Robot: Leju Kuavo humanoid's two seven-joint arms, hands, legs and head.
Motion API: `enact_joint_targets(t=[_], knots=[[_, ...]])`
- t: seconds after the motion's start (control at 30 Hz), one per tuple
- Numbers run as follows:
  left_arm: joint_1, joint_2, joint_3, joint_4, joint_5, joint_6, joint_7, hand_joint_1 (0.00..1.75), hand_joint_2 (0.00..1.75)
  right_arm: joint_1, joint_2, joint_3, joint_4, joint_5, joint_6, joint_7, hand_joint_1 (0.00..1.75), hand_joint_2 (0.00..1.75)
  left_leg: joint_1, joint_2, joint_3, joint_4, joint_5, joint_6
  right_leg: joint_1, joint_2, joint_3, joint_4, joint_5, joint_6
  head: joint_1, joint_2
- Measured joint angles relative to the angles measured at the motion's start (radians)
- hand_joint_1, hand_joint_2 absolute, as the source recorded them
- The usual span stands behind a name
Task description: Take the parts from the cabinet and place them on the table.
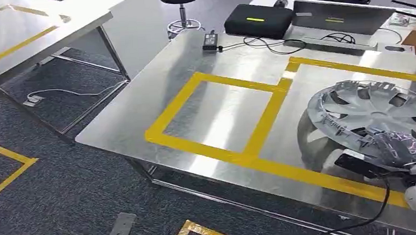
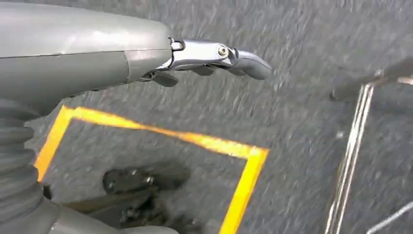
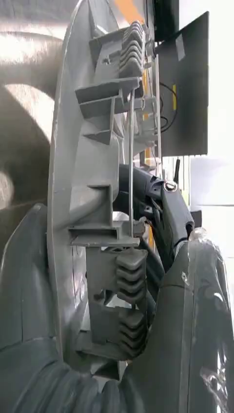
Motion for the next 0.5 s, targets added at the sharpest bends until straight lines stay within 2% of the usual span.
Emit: enact_joint_targets(t=[0.03, 0.2, 0.33, 0.5], knots=[[-0.002, 0.0, 0.002, 0.0, 0.015, -0.022, -0.004, 0.0, 1.75, 0.0, -0.001, 0.0, 0.0, 0.0, 0.0, 0.0, 1.75, 1.75, 0.0, 0.0, 0.0, 0.0, 0.0, 0.0, 0.0, 0.0, 0.0, 0.0, 0.0, 0.0, 0.0, 0.0], [-0.002, 0.0, 0.002, 0.0, 0.02, -0.033, -0.005, 0.0, 1.75, -0.001, -0.001, 0.0, 0.0, 0.0, 0.0, 0.0, 1.75, 1.75, 0.0, 0.0, 0.0, 0.0, 0.0, 0.0, 0.0, 0.0, 0.0, 0.0, 0.0, 0.0, 0.0, 0.0], [-0.009, -0.004, 0.013, 0.0, 0.048, -0.078, -0.013, 0.0, 1.75, -0.02, -0.002, 0.001, 0.004, 0.0, 0.0, 0.0, 1.75, 1.75, 0.0, 0.0, 0.0, 0.0, 0.0, 0.0, 0.0, 0.0, 0.0, 0.0, 0.0, 0.0, 0.0, 0.0], [-0.013, -0.005, 0.018, 0.0, 0.045, -0.089, -0.005, 0.0, 1.75, -0.037, -0.002, 0.004, 0.015, 0.0, 0.003, 0.0, 1.75, 1.75, 0.0, 0.0, 0.0, 0.0, 0.0, 0.0, 0.0, 0.0, 0.0, 0.0, 0.0, 0.0, 0.0, 0.0]])
